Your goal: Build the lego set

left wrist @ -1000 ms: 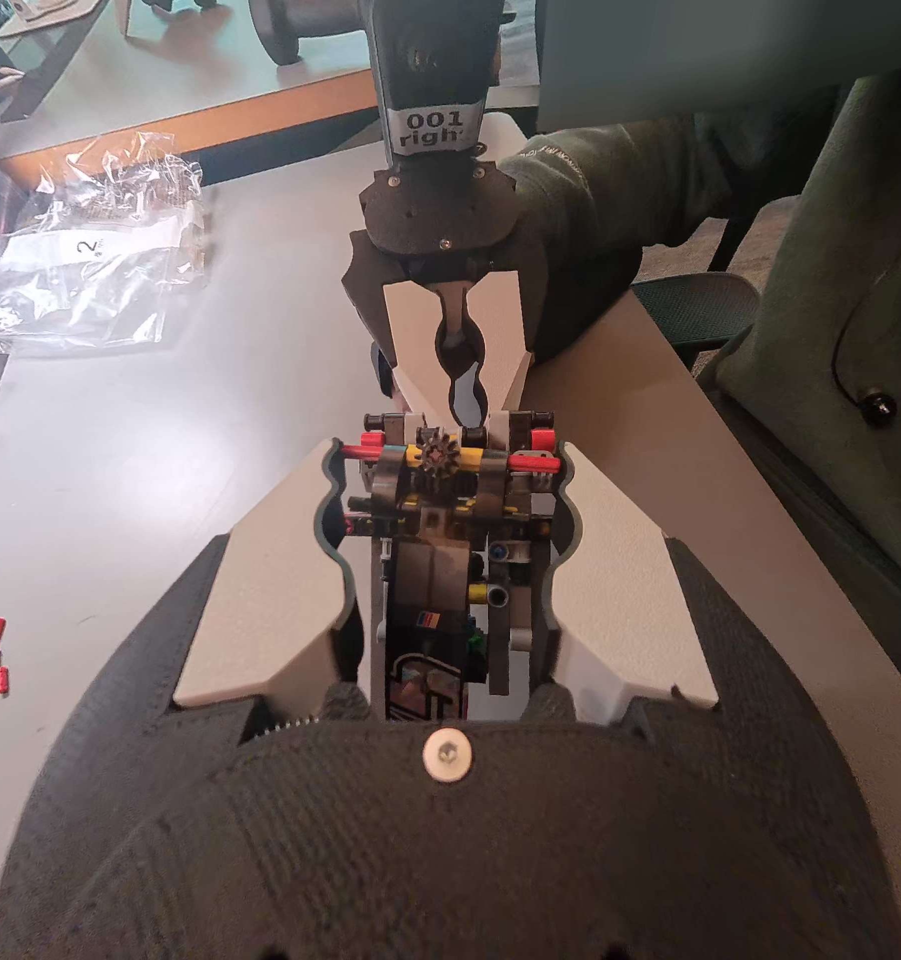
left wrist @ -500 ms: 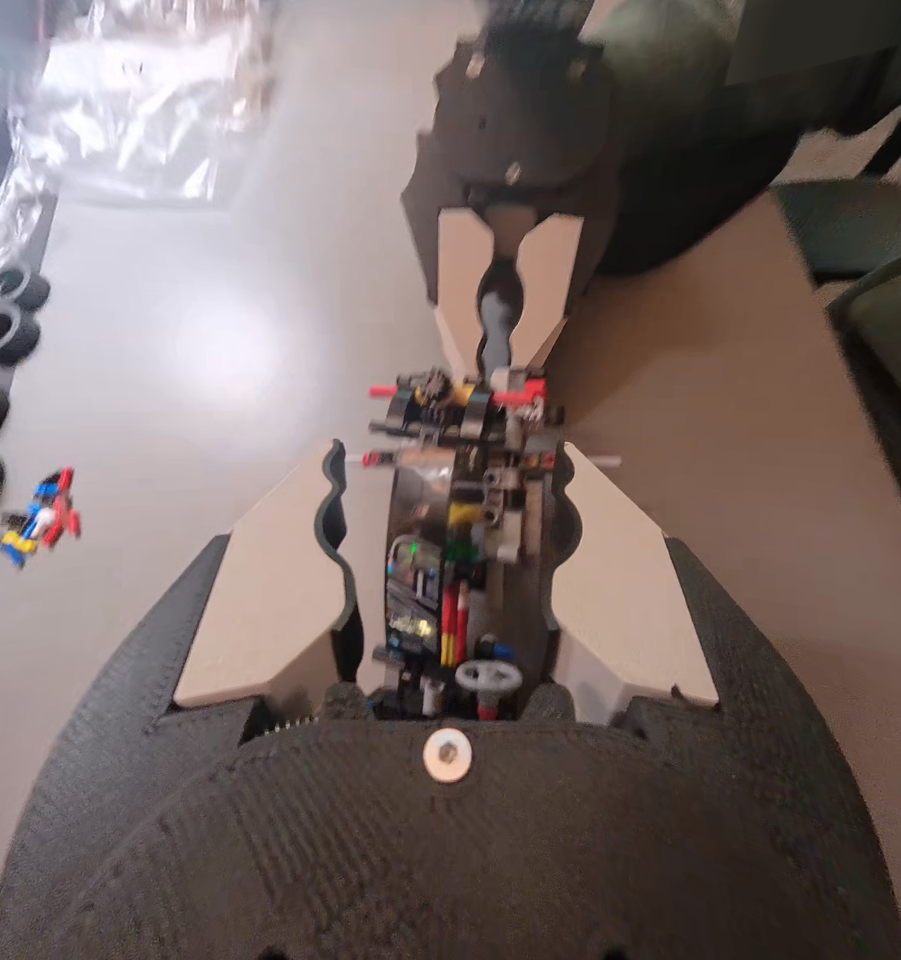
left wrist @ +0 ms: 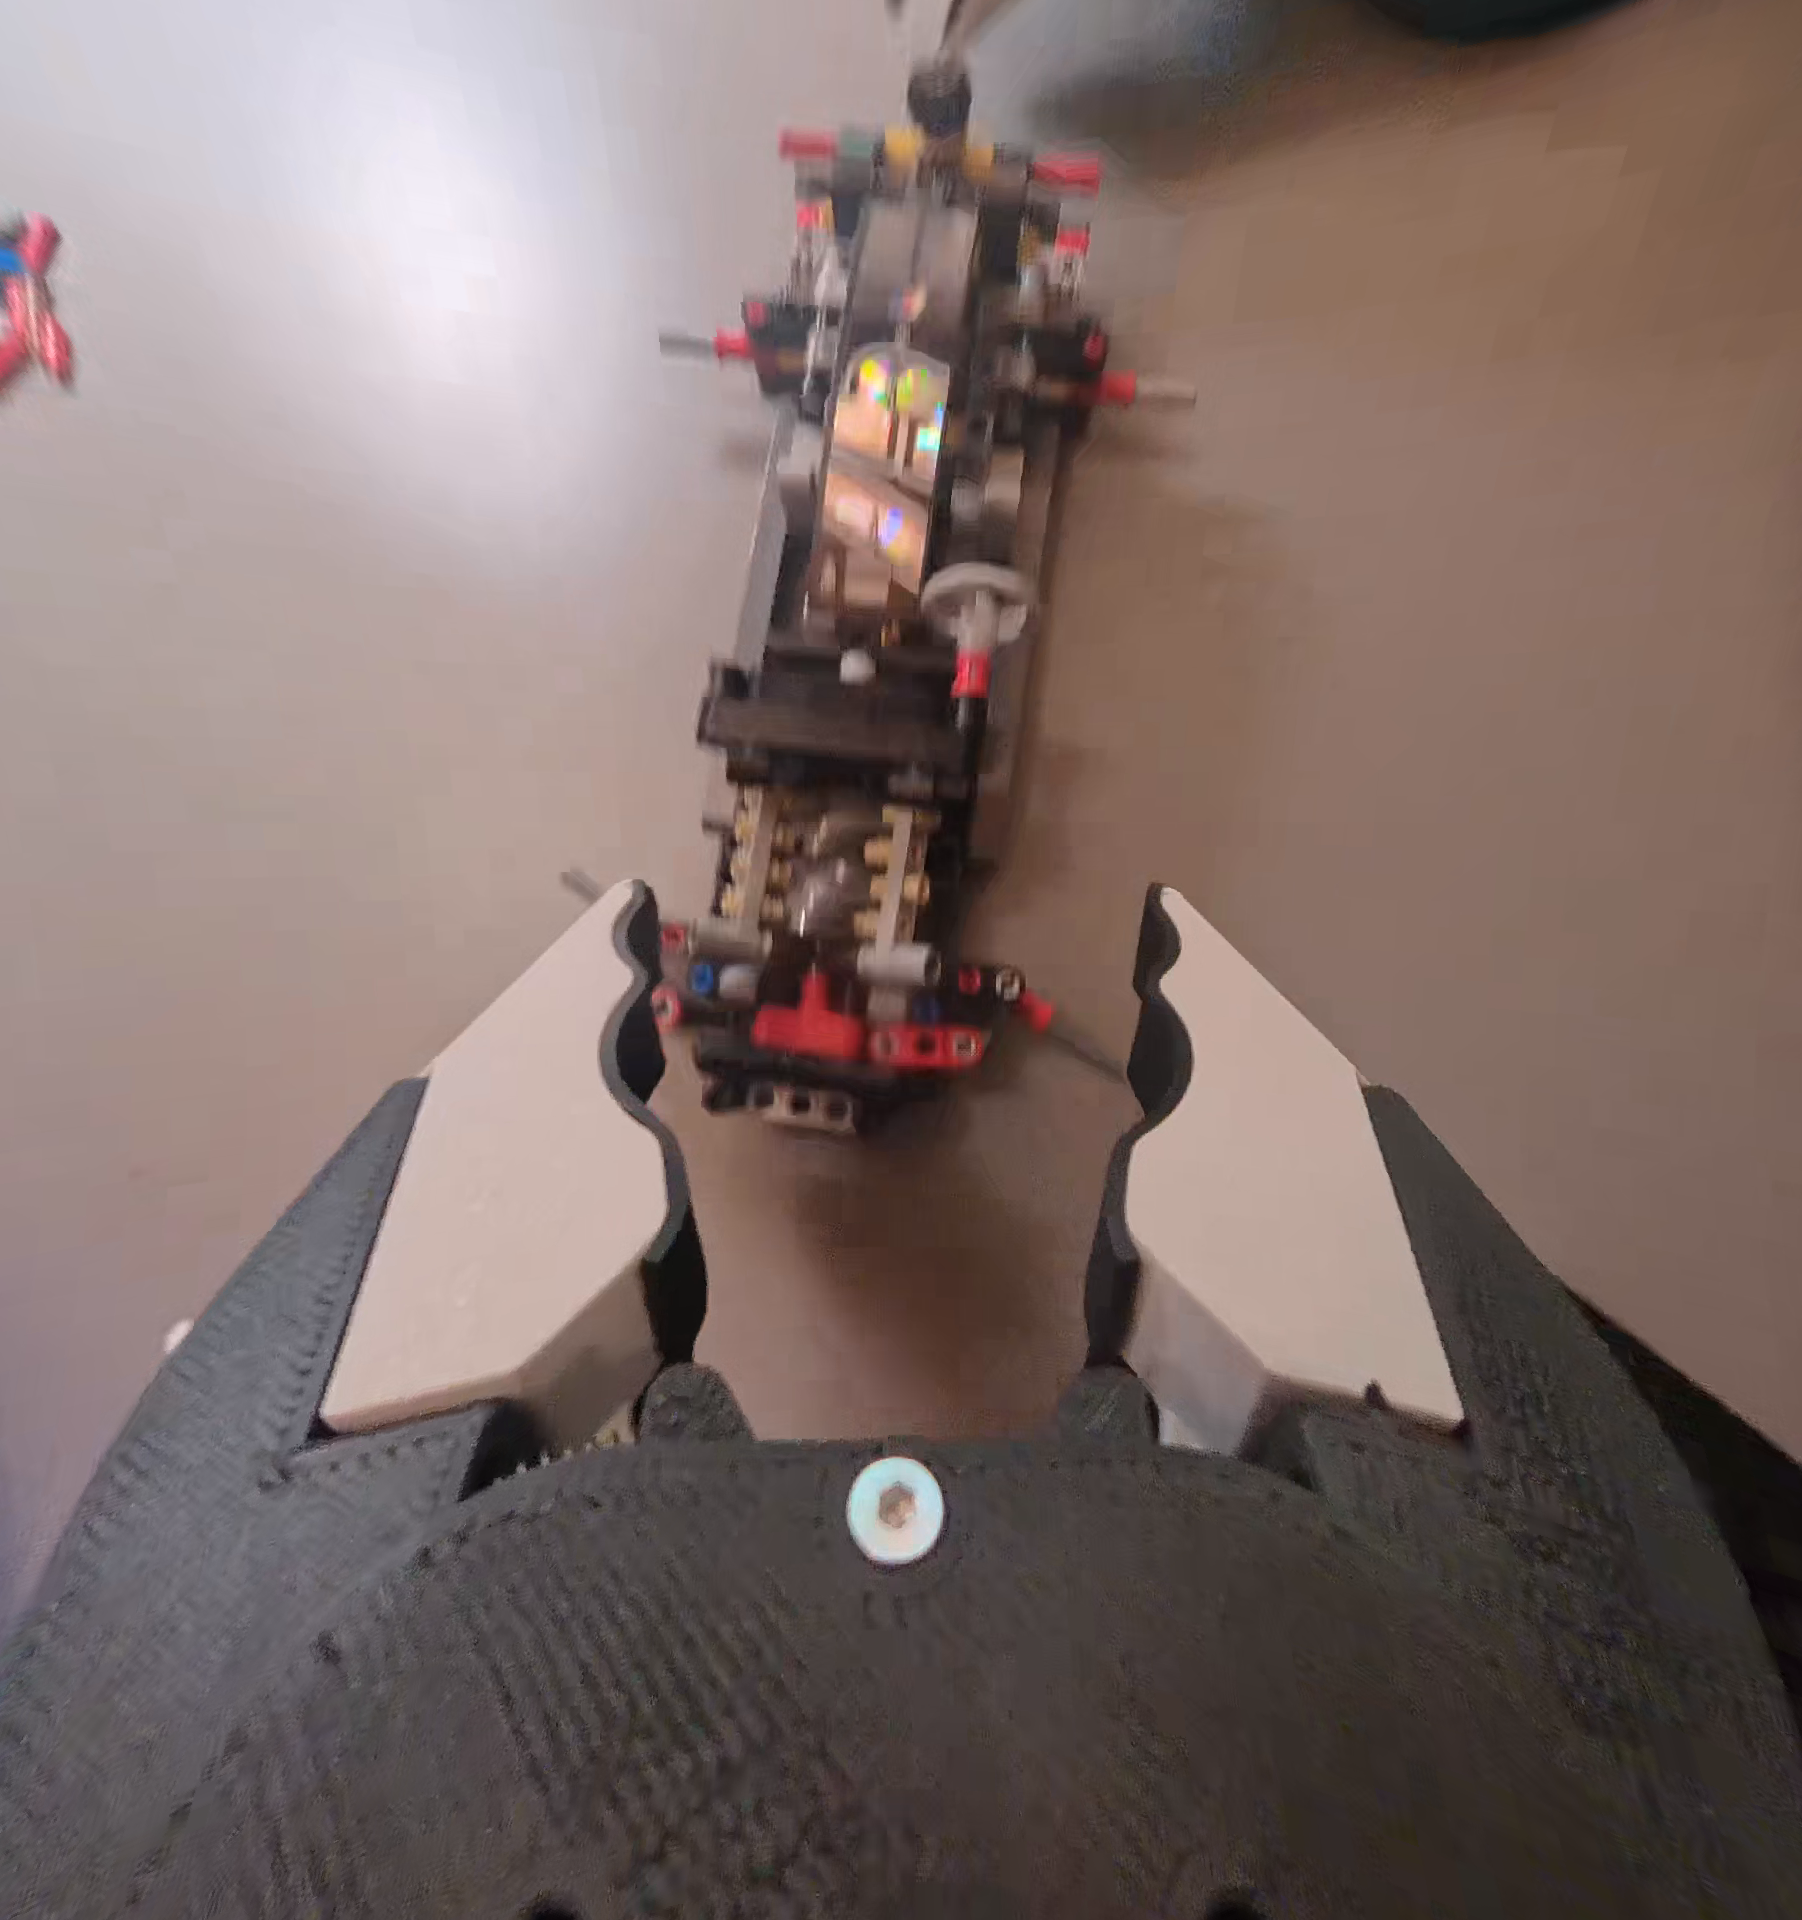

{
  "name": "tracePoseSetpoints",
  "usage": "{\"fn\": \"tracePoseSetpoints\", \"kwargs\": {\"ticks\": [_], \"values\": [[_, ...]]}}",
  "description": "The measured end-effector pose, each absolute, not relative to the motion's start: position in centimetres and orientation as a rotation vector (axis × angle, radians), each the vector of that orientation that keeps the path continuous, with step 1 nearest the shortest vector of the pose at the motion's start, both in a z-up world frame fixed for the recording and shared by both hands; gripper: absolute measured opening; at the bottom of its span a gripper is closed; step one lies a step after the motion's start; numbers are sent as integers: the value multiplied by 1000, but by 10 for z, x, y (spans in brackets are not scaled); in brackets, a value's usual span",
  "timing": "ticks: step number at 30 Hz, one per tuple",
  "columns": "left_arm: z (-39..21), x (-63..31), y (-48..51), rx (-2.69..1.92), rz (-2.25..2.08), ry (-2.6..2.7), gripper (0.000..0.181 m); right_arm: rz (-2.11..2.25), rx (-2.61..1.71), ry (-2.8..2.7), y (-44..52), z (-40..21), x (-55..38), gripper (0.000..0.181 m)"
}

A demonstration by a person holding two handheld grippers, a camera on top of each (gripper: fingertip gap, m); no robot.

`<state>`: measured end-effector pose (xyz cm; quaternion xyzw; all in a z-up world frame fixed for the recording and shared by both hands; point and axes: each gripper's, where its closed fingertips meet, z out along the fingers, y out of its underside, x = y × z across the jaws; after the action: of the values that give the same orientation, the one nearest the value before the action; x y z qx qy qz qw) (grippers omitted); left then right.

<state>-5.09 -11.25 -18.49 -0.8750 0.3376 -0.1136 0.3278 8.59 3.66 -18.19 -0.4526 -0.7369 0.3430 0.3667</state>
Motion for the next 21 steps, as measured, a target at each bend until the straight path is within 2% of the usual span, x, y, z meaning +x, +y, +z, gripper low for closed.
{"fn": "tracePoseSetpoints", "kwargs": {"ticks": [1,4,8,10,13,17,21], "values": [[-191,-57,-117,-2298,-290,873,92,953,-1166,-1869,33,-173,84,12],[-208,-72,-120,-2290,-285,826,92,1033,-1139,-1887,20,-157,75,21],[-212,-67,-116,-2217,-370,782,86,971,-1119,-2069,-2,-159,59,53],[-212,-65,-114,-2197,-376,772,84,893,-1096,-2160,-8,-164,49,59],[-211,-62,-109,-2181,-383,720,81,826,-1053,-2281,-15,-169,37,53],[-211,-58,-101,-2174,-360,670,81,764,-1016,-2436,-14,-177,32,29],[-212,-56,-94,-2165,-357,605,82,709,-997,-2490,-1,-178,29,23]]}}
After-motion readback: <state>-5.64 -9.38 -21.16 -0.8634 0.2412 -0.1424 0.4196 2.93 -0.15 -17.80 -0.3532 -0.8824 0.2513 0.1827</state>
